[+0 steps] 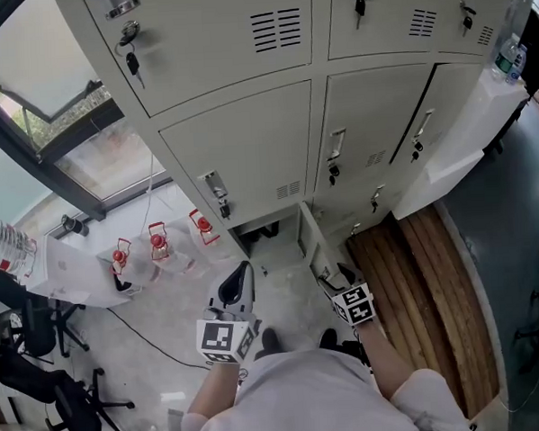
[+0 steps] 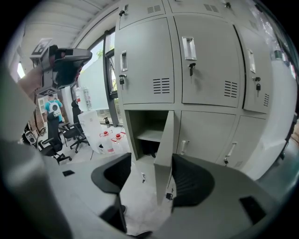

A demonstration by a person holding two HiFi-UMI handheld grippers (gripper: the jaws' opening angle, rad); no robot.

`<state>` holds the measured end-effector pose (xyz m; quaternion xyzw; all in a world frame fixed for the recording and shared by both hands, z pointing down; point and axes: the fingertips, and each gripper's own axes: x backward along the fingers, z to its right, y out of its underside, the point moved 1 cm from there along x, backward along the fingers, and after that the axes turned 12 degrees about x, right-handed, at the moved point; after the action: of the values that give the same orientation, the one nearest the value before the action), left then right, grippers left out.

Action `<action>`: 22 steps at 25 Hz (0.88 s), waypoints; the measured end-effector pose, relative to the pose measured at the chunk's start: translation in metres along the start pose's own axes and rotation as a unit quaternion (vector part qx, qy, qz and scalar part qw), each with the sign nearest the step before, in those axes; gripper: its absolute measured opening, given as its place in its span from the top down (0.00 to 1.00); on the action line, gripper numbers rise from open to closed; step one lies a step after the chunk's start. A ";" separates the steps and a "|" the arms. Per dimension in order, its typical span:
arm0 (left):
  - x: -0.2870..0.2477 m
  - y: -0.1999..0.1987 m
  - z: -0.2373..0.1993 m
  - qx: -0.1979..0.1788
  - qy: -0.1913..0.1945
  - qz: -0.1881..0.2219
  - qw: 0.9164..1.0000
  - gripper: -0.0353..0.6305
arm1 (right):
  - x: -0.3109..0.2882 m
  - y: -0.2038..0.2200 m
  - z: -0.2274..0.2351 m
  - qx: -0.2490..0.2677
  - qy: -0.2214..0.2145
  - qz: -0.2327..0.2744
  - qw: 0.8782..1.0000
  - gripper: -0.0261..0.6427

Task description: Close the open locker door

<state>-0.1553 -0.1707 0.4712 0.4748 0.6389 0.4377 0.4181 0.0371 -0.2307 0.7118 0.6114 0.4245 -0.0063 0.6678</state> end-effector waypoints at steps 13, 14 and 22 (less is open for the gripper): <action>0.026 -0.009 -0.039 0.000 -0.037 0.011 0.999 0.93 | -0.029 -0.029 -0.049 0.004 -0.047 0.011 0.999 0.58; 0.028 -0.010 -0.042 0.001 -0.040 0.012 0.999 0.93 | -0.032 -0.032 -0.053 0.006 -0.051 0.012 0.999 0.58; 0.048 -0.015 -0.075 0.003 -0.074 0.019 0.997 0.93 | -0.059 -0.054 -0.081 0.019 -0.078 0.020 0.997 0.58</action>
<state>-0.2402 -0.1388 0.4711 0.5193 0.5986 0.4070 0.4543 -0.0741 -0.2078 0.7106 0.6299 0.3588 -0.0489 0.6871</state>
